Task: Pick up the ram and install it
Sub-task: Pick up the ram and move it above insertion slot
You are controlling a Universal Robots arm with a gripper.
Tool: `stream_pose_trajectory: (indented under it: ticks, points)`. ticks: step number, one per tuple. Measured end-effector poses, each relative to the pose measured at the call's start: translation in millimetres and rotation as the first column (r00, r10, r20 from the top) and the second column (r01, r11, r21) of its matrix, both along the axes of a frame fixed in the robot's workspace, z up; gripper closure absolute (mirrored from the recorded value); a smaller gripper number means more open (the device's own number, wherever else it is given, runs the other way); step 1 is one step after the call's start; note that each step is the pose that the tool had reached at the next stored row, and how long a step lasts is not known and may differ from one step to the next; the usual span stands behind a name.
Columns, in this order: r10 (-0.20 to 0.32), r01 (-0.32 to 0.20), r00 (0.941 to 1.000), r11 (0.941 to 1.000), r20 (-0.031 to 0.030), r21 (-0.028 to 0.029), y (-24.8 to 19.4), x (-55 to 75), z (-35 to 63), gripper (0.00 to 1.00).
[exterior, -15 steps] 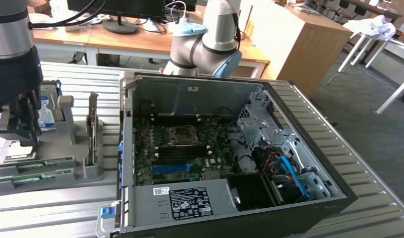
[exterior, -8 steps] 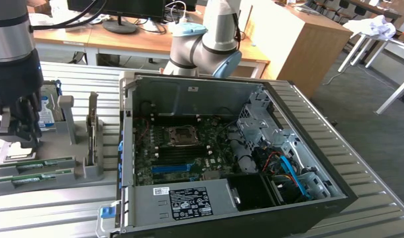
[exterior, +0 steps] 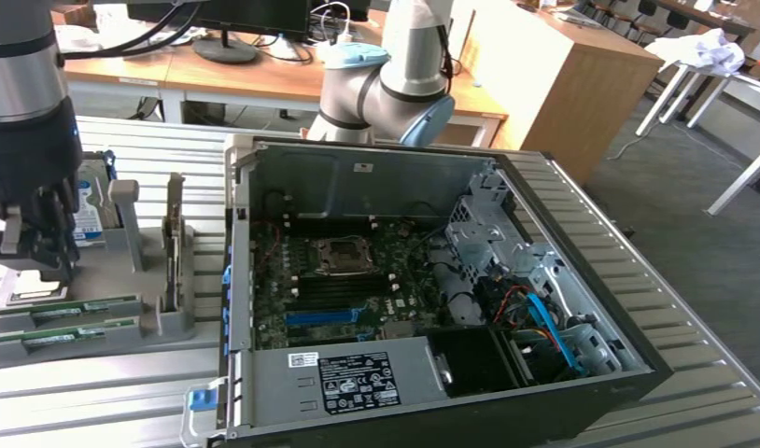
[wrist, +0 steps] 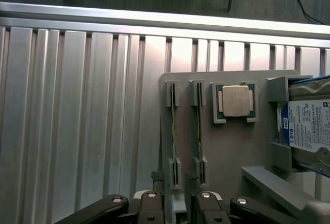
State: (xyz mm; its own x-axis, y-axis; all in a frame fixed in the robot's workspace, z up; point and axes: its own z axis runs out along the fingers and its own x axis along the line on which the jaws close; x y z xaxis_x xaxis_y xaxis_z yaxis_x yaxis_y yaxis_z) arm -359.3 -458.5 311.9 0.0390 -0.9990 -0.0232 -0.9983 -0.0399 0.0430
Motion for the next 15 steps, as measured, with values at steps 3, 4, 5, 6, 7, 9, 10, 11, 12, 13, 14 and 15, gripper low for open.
stream_pose_trajectory:
  ticks: [3,4,5,6,7,9,10,11,12,13,14,15]
  points:
    - [0.000,0.000,1.0000,1.0000,0.0000,0.0001,0.0,0.0,-1.7,0.70]
    - [0.000,0.000,1.0000,1.0000,0.0000,0.0000,0.0,0.0,-2.2,0.70]
    - [0.000,0.000,1.0000,1.0000,0.0001,0.0000,0.0,0.0,-2.8,0.70]
    - [0.000,0.000,1.0000,1.0000,0.0000,0.0000,0.0,0.0,-3.3,0.70]
    - [0.000,0.000,1.0000,1.0000,0.0000,0.0000,0.0,0.0,-3.8,0.70]
    - [0.000,0.000,1.0000,1.0000,0.0000,0.0000,0.0,0.0,-5.0,0.70]
    - [0.000,0.000,1.0000,1.0000,0.0000,0.0000,0.0,0.0,-5.6,0.70]
    - [0.000,0.000,1.0000,1.0000,0.0000,0.0000,0.0,0.0,-6.1,0.70]
    - [0.000,0.000,1.0000,1.0000,0.0000,0.0000,0.0,0.0,-6.6,0.70]
    - [0.000,0.000,1.0000,1.0000,0.0000,0.0000,0.0,0.0,-7.1,0.70]
    - [0.000,0.000,1.0000,1.0000,0.0000,0.0000,0.0,0.0,-7.6,0.70]
    - [0.000,0.000,1.0000,1.0000,0.0000,0.0000,0.0,0.0,-8.1,0.70]
